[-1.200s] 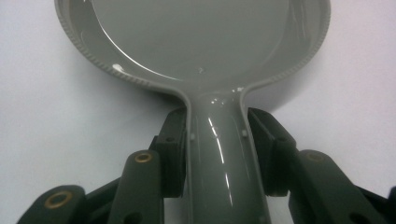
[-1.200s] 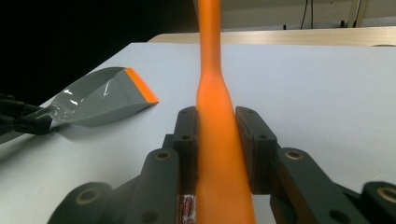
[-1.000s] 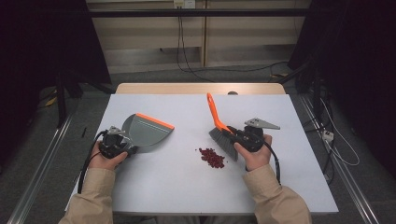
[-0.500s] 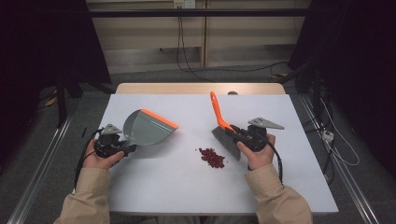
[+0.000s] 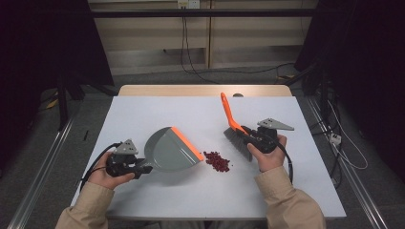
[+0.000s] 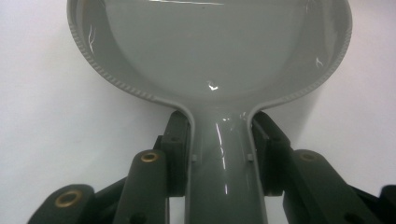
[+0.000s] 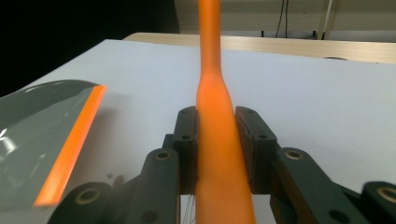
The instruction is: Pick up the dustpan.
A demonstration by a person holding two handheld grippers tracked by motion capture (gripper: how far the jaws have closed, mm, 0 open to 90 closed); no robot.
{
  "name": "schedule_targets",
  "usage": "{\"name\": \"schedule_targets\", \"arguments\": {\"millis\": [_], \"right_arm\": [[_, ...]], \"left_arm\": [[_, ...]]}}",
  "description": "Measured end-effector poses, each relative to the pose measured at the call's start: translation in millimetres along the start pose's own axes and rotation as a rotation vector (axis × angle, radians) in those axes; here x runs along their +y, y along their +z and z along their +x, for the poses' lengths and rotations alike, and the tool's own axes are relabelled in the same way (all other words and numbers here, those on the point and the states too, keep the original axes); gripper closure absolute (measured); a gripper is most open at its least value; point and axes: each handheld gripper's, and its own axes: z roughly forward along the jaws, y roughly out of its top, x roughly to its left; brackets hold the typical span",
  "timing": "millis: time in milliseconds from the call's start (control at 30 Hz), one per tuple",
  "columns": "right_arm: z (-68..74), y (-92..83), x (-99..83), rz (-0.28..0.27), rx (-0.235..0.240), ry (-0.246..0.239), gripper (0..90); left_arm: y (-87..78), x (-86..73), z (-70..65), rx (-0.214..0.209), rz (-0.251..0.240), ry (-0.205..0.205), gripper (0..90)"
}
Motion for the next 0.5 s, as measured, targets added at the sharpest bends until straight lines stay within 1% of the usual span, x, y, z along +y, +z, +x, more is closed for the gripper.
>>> {"name": "schedule_targets", "arguments": {"millis": [33, 67, 100, 167, 200, 267, 300, 333, 433, 500], "right_arm": [[-1.5, 0.8, -0.6, 0.000, -0.005, 0.000, 71.3], [-2.7, 1.3, -1.3, 0.002, -0.015, -0.003, 71.2], [-4.0, 2.3, -1.8, -0.001, -0.021, -0.007, 71.3], [-5.5, 4.4, -3.4, 0.003, -0.026, -0.012, 71.2], [-5.6, 5.6, -4.4, 0.003, -0.026, -0.014, 71.2], [-4.7, 8.0, -6.4, 0.004, -0.026, -0.027, 71.2], [-3.4, 9.5, -7.9, 0.002, -0.026, -0.032, 71.2], [-2.5, 11.0, -8.8, 0.007, -0.019, -0.037, 71.2], [2.9, 15.5, -12.5, 0.024, -0.014, -0.066, 71.2], [6.1, 16.9, -15.6, 0.030, -0.012, -0.077, 71.1]], "left_arm": [[2.0, -0.3, -1.9, -0.017, 0.010, 0.011, 63.1], [4.4, -1.0, -3.7, -0.034, 0.018, 0.013, 63.1], [6.4, -1.3, -5.8, -0.034, 0.031, 0.021, 63.1], [9.3, -1.3, -8.2, -0.048, 0.052, 0.037, 63.1], [10.3, -1.4, -9.5, -0.056, 0.051, 0.034, 63.1], [12.2, -1.1, -11.6, -0.063, 0.063, 0.055, 63.1], [13.7, -1.2, -13.3, -0.073, 0.059, 0.051, 63.1], [14.6, -1.0, -14.1, -0.082, 0.070, 0.065, 63.0], [16.4, -1.1, -16.8, -0.085, 0.068, 0.072, 63.0], [16.2, -1.3, -17.4, -0.093, 0.068, 0.080, 63.0]]}}
